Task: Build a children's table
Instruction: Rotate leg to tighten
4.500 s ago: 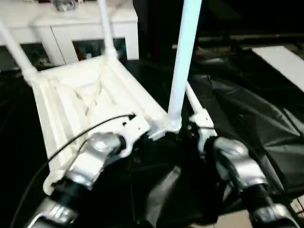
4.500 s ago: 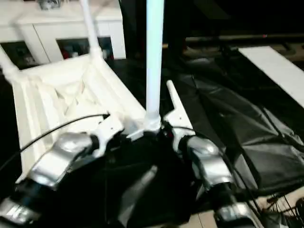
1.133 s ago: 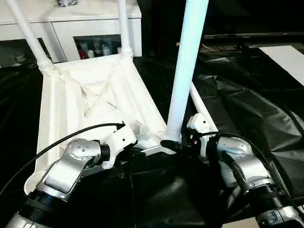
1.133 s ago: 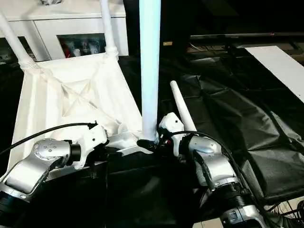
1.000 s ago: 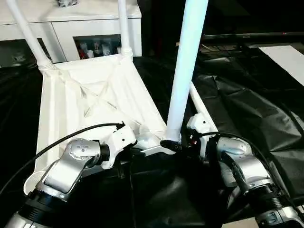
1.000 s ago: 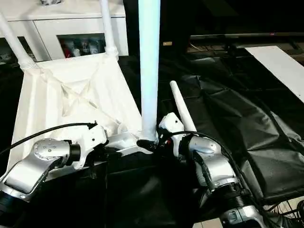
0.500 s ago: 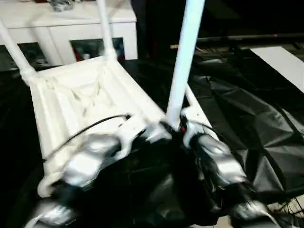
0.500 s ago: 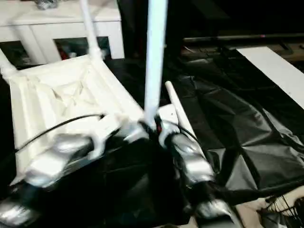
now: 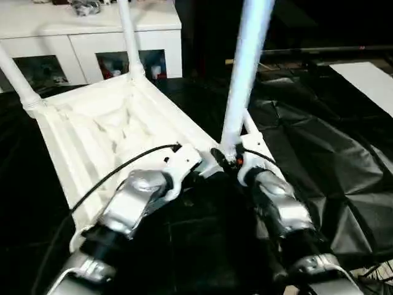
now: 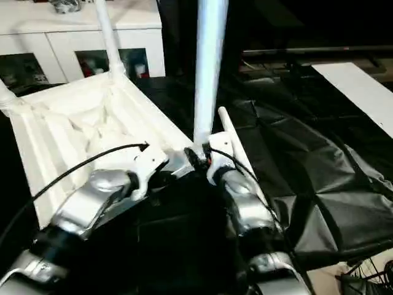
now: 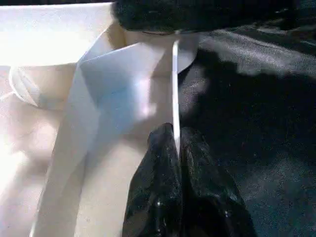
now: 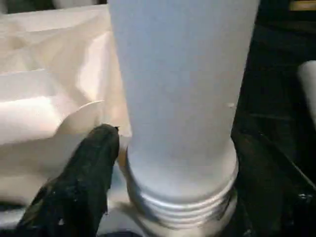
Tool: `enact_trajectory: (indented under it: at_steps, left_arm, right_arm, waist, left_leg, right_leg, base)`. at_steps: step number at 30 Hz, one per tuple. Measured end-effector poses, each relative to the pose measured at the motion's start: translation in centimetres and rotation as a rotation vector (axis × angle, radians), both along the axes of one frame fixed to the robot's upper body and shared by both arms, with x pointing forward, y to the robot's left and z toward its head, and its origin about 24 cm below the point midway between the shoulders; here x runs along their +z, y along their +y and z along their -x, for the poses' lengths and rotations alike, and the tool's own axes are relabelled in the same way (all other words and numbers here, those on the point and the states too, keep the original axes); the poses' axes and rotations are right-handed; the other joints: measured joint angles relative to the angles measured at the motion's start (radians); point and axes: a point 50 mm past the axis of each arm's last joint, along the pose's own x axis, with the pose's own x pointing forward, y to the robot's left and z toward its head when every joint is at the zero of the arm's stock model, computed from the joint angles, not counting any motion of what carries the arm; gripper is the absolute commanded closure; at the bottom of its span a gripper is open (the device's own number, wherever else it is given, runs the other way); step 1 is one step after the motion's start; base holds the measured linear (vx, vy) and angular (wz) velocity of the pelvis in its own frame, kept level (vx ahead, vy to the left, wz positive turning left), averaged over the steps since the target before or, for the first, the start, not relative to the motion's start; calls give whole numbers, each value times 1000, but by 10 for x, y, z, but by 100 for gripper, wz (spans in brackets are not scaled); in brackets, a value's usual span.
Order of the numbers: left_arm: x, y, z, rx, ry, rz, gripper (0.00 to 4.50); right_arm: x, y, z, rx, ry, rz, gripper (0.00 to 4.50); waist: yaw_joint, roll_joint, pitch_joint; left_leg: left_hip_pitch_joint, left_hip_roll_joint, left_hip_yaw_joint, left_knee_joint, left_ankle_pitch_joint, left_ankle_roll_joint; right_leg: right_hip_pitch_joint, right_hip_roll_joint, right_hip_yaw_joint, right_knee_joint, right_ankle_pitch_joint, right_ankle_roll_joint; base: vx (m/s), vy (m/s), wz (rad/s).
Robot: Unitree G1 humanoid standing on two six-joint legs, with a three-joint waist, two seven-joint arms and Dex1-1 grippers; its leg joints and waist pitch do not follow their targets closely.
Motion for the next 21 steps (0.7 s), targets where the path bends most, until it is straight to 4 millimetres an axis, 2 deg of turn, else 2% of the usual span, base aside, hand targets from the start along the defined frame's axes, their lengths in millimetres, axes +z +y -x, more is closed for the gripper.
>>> enact_trajectory:
  at_steps: [3, 9, 14, 18, 21]
  left_arm:
    - [1, 9, 5, -42, -1, 4, 450]
    - [5, 29, 22, -179, 17, 12, 450]
    - [7, 38, 33, -257, 55, 26, 450]
    - [6, 40, 35, -263, 65, 27, 450]
    - [6, 40, 35, -264, 65, 27, 450]
  right_arm:
    - [1, -6, 8, 124, 4, 30, 57]
    - [1, -31, 21, 315, 22, 92, 57]
    - [6, -26, 29, 447, 12, 98, 57]
    - [6, -26, 31, 465, 14, 82, 57]
    - [6, -25, 31, 474, 15, 73, 90]
  waist:
    - [1, 0, 0]
    - [9, 2, 0]
    - [12, 1, 2]
    - [13, 2, 3]
    - [13, 2, 3]
  left_leg:
    - [-5, 1, 0, -3, 0, 0]
    - [-15, 1, 0, 2, 3, 6]
    - [-17, 1, 0, 5, 2, 6]
    - [-17, 1, 0, 6, 1, 4]
    - [-17, 1, 0, 6, 1, 4]
  right_leg:
    - [-1, 1, -1, 0, -1, 2]
    - [-13, 1, -2, 0, -2, 1]
    - [-15, 0, -1, 0, -2, 0]
    - [-15, 0, -1, 1, -2, 0]
    - [-15, 0, -1, 3, -2, 0]
  base:
    - [0, 0, 0]
    - [0, 0, 0]
    - [0, 0, 0]
    - [0, 0, 0]
    - [0, 0, 0]
